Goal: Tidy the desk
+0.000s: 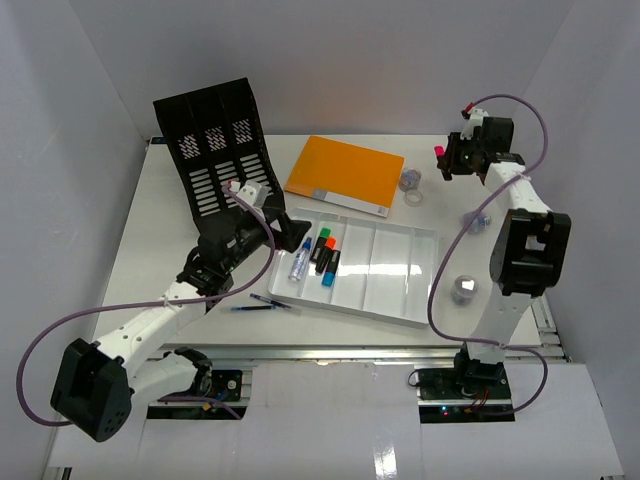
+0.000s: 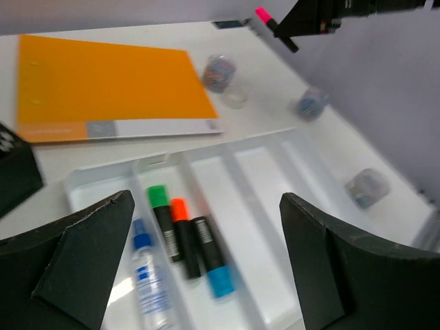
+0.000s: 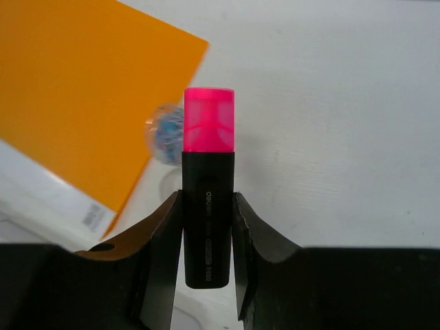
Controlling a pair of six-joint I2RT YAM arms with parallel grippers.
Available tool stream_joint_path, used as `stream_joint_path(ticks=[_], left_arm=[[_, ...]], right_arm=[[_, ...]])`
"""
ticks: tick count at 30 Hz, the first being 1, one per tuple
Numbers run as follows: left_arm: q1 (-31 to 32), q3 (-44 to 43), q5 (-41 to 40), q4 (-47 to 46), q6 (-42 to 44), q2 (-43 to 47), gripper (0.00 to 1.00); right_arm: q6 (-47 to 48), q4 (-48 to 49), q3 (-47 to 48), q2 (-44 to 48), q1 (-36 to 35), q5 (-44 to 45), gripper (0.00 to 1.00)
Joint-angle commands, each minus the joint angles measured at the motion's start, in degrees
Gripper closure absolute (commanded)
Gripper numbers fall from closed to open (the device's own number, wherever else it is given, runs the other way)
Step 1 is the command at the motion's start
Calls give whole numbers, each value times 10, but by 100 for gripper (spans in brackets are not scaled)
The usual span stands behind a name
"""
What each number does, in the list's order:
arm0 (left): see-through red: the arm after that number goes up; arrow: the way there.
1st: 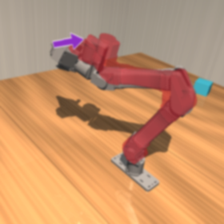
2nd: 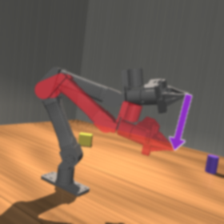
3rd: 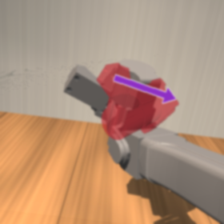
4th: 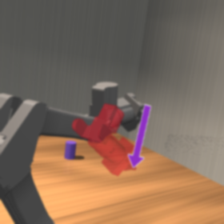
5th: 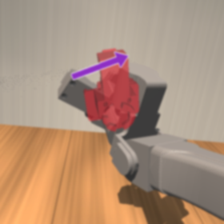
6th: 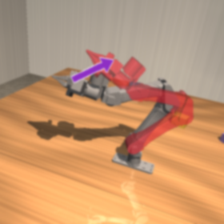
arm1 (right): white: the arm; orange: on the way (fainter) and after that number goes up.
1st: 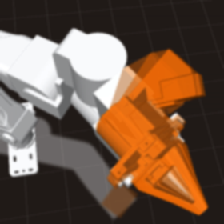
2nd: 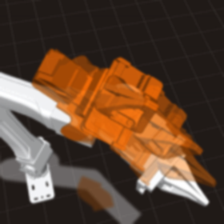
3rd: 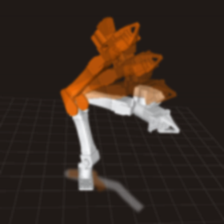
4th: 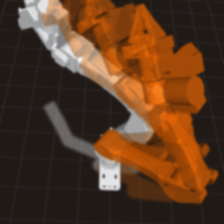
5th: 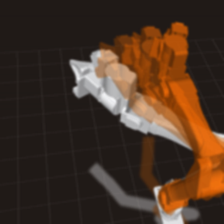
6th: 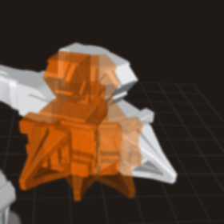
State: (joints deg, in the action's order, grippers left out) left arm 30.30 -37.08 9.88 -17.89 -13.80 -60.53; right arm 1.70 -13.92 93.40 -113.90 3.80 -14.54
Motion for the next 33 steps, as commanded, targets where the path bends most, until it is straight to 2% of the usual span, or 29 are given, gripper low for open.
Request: stream_joint_path(ticks=[1, 4, 6, 8, 12, 20, 28, 33], left_arm=[[-2, 61, 65, -168, -237, -48, 2], [-1, 84, 79, -288, -333, -94, 2], [4, 77, 86, -332, -396, -133, 2], [15, 61, 89, -362, -419, -177, 2], [40, 24, 75, -366, -432, -212, 2], [74, 22, 43, -380, -487, -252, 3], [85, 2, 44, -407, -550, -306, 21], [85, -4, 49, -423, -568, -328, 40]], right_arm=[[-3, 27, -116, 137, -10, -145, 92], [25, 21, -208, 208, -40, -235, 92], [49, 9, -251, 255, -77, -250, 92], [76, 8, -297, 318, -121, -249, 92], [91, 14, -351, 386, -223, -219, 92], [116, -17, -343, 415, -295, -162, 92], [129, -21, -324, 416, -346, -139, 92], [140, -18, -331, 427, -356, -129, 92]])
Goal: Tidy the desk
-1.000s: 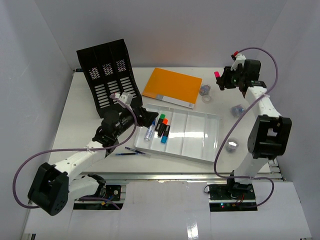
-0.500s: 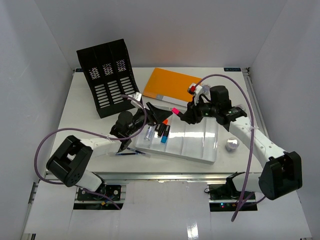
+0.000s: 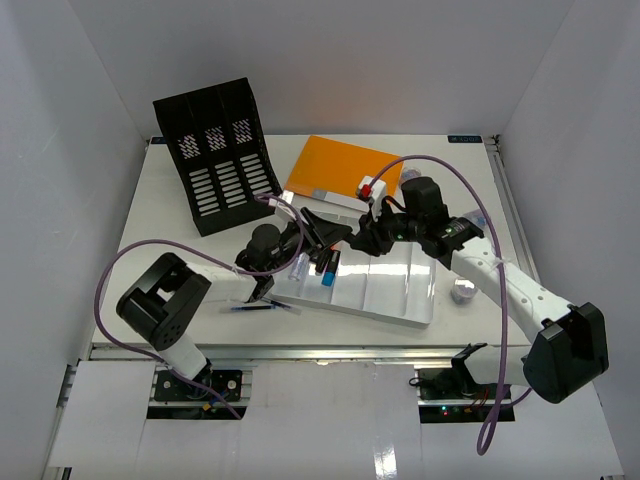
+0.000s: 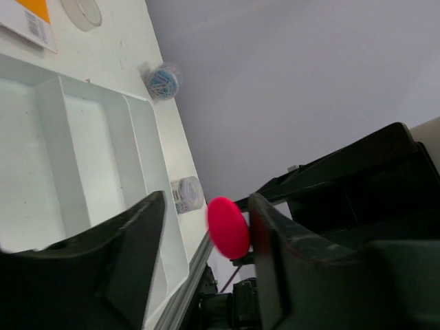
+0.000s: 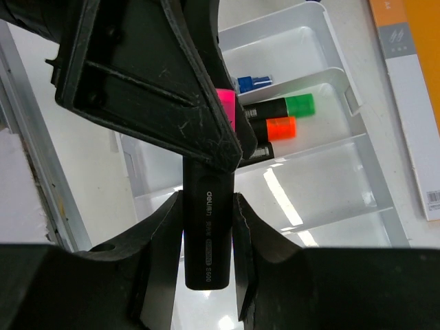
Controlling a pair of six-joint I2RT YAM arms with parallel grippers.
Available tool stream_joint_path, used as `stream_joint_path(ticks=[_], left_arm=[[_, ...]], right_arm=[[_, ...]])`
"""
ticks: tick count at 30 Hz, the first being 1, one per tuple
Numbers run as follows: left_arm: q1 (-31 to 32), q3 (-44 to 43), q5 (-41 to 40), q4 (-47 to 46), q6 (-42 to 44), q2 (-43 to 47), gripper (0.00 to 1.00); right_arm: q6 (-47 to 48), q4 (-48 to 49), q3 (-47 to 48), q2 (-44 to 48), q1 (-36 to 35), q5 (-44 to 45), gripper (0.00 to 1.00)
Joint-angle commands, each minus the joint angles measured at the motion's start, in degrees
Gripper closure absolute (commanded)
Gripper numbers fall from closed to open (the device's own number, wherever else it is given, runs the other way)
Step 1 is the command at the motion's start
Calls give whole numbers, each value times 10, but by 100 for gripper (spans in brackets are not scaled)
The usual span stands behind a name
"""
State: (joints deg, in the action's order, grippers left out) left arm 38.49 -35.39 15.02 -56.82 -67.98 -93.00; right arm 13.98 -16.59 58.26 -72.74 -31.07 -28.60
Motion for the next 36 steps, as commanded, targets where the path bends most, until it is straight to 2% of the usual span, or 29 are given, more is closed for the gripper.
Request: stream_joint_path(ticks=[1, 6, 13, 16, 18, 20, 24, 28, 31, 33, 34, 36], left_arm=[[4, -22, -1, -34, -27, -4, 44], [4, -21, 10, -40, -32, -10, 59], [4, -13, 18, -50, -40, -11, 70], [4, -13, 22, -49, -40, -10, 80], [4, -18, 27, -33, -27, -5, 84], [4, -25, 29, -1, 1, 2, 86], [-5, -28, 30, 84, 68, 25, 91], [-46, -28, 55, 161, 123, 48, 94], [-85, -46, 63, 251, 187, 69, 95], [-114, -78, 60, 340, 231, 85, 95], [-115, -83, 55, 349, 259, 89, 95], [-132, -163, 37, 495, 337, 90, 96]], right_arm=[[18, 9, 18, 17, -9, 14, 92], [25, 14, 13, 20, -15, 40, 91], [42, 24, 12, 11, -26, 92, 87], [45, 20, 18, -1, -29, 93, 82], [52, 13, 25, -7, -31, 88, 63], [66, 0, 32, -14, -31, 80, 49], [97, -15, 25, -7, -32, 75, 28], [147, -36, 9, 20, -29, 66, 11], [196, -62, -6, 50, -17, 38, 4], [227, -72, -15, 76, -6, 20, 3], [230, -72, -20, 86, 0, 18, 3], [236, -70, -36, 104, 21, 11, 3]])
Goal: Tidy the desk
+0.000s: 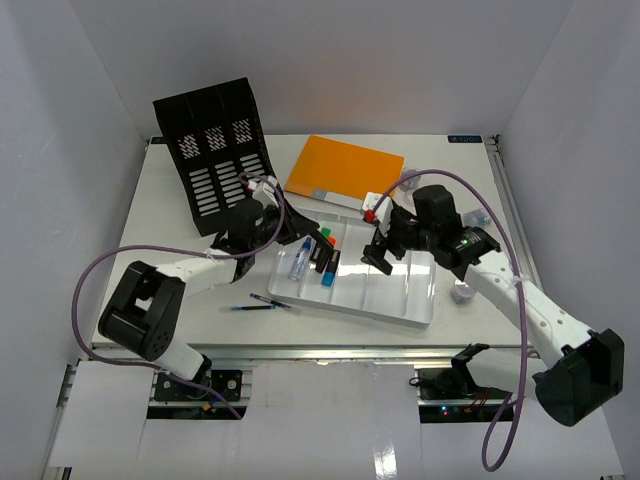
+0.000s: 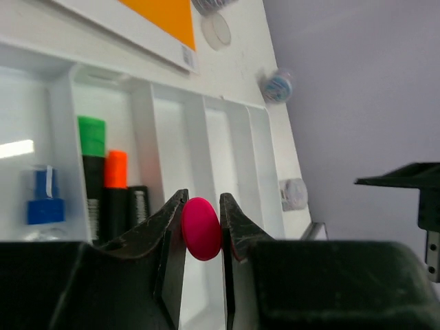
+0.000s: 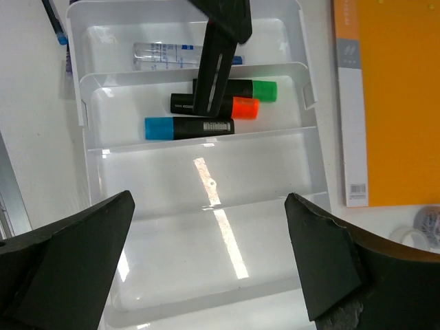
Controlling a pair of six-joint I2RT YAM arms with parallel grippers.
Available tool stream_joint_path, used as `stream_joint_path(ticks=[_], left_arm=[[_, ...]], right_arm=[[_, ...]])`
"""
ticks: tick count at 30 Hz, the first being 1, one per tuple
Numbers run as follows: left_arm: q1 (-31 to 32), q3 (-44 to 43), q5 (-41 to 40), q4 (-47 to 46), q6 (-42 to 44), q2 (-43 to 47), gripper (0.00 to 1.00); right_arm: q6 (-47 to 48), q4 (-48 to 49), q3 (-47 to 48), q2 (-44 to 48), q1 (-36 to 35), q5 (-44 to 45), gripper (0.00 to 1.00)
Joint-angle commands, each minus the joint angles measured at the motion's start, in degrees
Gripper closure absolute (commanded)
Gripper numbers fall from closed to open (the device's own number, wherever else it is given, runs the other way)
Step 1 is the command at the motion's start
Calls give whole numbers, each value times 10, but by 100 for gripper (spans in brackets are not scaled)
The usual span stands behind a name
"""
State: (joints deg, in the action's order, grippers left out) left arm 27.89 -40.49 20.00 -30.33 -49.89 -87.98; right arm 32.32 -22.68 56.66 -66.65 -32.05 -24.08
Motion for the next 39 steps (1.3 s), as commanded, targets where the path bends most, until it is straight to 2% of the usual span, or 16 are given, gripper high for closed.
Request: stream_joint_path(ticks=[1, 3, 7, 10, 23, 27, 32, 39], left_arm=[[-28, -132, -13, 292, 193, 28, 95], [-29, -206, -9, 399, 262, -6, 95], [-29, -325, 0, 532, 331, -83, 95], [-27, -354, 2, 581, 360, -120, 94], [20, -397, -3, 637, 402, -190, 89], [27, -402, -32, 636, 404, -181, 89], [29, -415, -117, 621, 407, -135, 90], [39, -427, -110, 609, 413, -98, 91]], right_arm=[[53, -8, -27, 49, 46, -40, 3], [49, -7, -38, 54, 77, -60, 3], [34, -2, -51, 51, 145, -114, 3], [29, -2, -58, 46, 180, -133, 3], [11, 25, -96, 31, 256, -175, 3], [8, 29, -101, 26, 269, -184, 3], [8, 31, -104, 21, 276, -192, 3], [8, 33, -108, 19, 281, -196, 3]])
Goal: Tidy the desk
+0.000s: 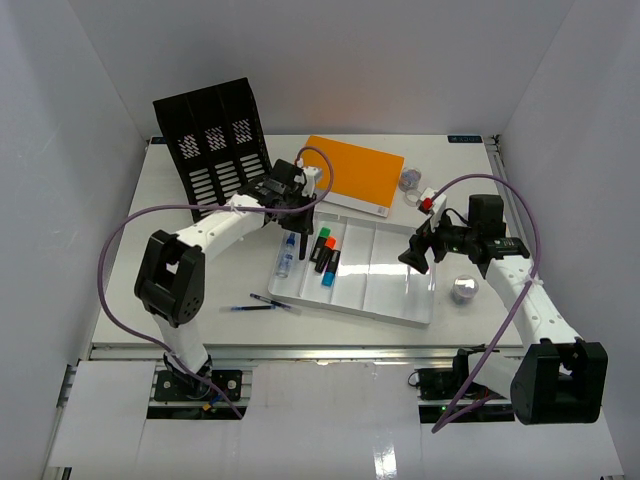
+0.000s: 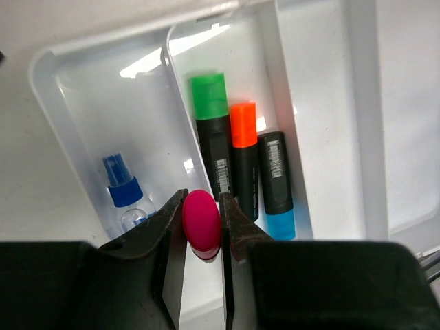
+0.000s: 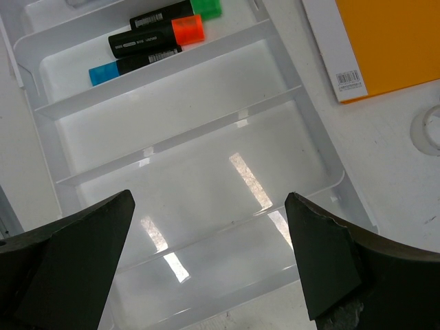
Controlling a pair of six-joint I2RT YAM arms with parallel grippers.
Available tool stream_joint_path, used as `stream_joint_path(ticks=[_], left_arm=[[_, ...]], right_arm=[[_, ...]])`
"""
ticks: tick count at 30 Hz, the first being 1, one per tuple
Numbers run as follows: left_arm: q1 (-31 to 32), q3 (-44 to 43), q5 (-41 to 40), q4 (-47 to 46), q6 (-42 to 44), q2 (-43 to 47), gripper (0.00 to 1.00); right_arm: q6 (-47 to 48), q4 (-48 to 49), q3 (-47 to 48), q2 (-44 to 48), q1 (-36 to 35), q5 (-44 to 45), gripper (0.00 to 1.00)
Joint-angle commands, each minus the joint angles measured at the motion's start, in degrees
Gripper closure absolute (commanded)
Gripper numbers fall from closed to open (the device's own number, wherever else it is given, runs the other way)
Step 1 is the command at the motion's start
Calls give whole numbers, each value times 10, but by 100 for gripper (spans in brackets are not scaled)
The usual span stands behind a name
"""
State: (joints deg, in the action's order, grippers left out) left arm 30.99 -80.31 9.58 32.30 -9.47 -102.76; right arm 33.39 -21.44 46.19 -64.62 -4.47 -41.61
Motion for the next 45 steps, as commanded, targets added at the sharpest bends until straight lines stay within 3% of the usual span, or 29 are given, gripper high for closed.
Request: stream_joint_path(ticks=[1, 8, 14, 17, 25, 26, 35, 41, 45], left_arm=[[8, -29, 2, -17, 9, 49, 91], [25, -35, 67, -5, 8, 1, 91], [30, -49, 57, 28, 25, -46, 88], [34, -50, 47, 30, 28, -48, 80], [41, -16, 48, -9, 24, -17, 21], [41, -10, 48, -17, 23, -10, 17], [41, 85, 17, -134, 36, 120, 12], [39, 218, -23, -254, 43, 249, 2], [39, 255, -58, -281, 46, 307, 2]], right_arm=[[-3, 20, -3, -2, 5, -21, 3], [-3, 21, -5, -1, 11, -21, 3], [-2, 22, -7, -1, 17, -22, 3], [-2, 23, -7, -4, 18, -21, 3], [-7, 27, -8, -7, 24, -15, 3], [-7, 28, -8, -6, 25, -14, 3], [-45, 50, 4, -12, 38, 40, 3], [-131, 72, 65, -57, 79, 173, 3], [-212, 67, 117, -115, 114, 227, 2]])
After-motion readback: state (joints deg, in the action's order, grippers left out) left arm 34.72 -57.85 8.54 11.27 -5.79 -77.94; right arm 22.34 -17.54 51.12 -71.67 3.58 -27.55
